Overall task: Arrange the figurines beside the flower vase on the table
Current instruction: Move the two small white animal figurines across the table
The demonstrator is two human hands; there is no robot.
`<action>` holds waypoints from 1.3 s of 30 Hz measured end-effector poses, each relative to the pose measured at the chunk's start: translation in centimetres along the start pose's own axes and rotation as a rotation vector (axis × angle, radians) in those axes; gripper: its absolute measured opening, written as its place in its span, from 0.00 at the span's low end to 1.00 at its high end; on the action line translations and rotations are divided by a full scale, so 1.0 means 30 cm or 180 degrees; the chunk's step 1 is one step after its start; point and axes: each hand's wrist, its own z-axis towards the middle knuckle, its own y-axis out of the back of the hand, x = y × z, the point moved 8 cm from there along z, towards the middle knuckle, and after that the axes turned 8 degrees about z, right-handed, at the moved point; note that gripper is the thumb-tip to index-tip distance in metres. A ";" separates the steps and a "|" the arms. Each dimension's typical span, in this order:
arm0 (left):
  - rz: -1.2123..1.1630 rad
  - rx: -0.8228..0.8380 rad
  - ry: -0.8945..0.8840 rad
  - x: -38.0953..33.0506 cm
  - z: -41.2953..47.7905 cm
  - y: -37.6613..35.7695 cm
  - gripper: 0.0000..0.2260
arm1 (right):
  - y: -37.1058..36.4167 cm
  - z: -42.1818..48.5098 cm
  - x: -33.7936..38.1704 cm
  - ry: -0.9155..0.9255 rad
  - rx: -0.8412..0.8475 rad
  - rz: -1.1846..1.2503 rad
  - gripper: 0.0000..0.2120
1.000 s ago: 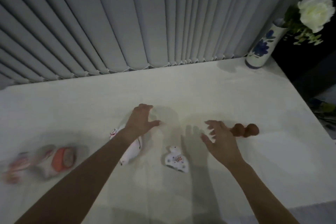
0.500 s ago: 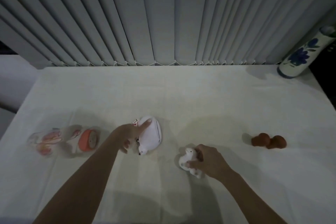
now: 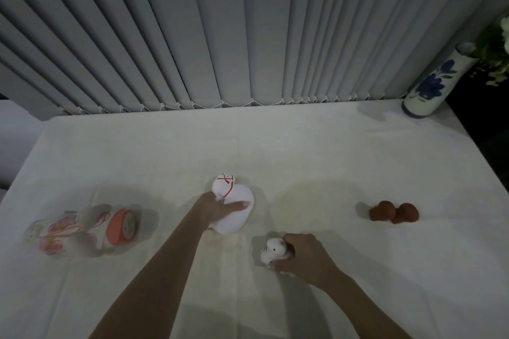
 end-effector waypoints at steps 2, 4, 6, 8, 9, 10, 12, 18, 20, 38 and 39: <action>0.0645 -0.0088 -0.0342 -0.038 0.005 -0.001 0.28 | 0.055 -0.001 -0.002 0.0026 -0.0136 0.0054 0.19; 0.1122 -0.0198 -0.0569 -0.067 -0.004 -0.007 0.30 | 0.134 0.000 -0.015 0.0028 -0.0296 0.0072 0.13; 0.1394 -0.0309 -0.0779 -0.092 -0.020 -0.016 0.33 | 0.224 0.004 -0.042 0.0000 -0.0444 0.0093 0.13; 0.1656 -0.0406 -0.1072 -0.130 -0.047 -0.039 0.33 | 0.310 0.010 -0.080 -0.0047 -0.0556 0.0003 0.14; 0.1823 -0.0447 -0.1210 -0.153 -0.061 -0.057 0.33 | 0.345 0.018 -0.100 -0.0087 -0.0587 -0.0151 0.15; 0.2034 -0.0480 -0.1350 -0.177 -0.074 -0.081 0.33 | 0.374 0.026 -0.123 -0.0153 -0.0591 -0.0372 0.15; 0.2533 -0.0510 -0.1659 -0.229 -0.099 -0.144 0.32 | 0.416 0.041 -0.160 -0.0271 -0.0558 -0.0821 0.15; 0.3366 -0.0486 -0.2443 -0.356 -0.144 -0.322 0.31 | 0.444 0.060 -0.174 -0.0102 -0.0440 -0.1174 0.15; 0.3443 -0.0523 -0.2577 -0.388 -0.150 -0.353 0.31 | 0.438 0.058 -0.175 -0.0050 -0.0396 -0.1252 0.15; 0.3295 -0.0437 -0.2669 -0.364 -0.117 -0.384 0.35 | 0.388 0.071 -0.236 -0.0108 0.0013 -0.1777 0.19; 0.3209 -0.0337 -0.2635 -0.363 -0.116 -0.379 0.36 | 0.389 0.070 -0.237 -0.0113 0.0029 -0.1772 0.20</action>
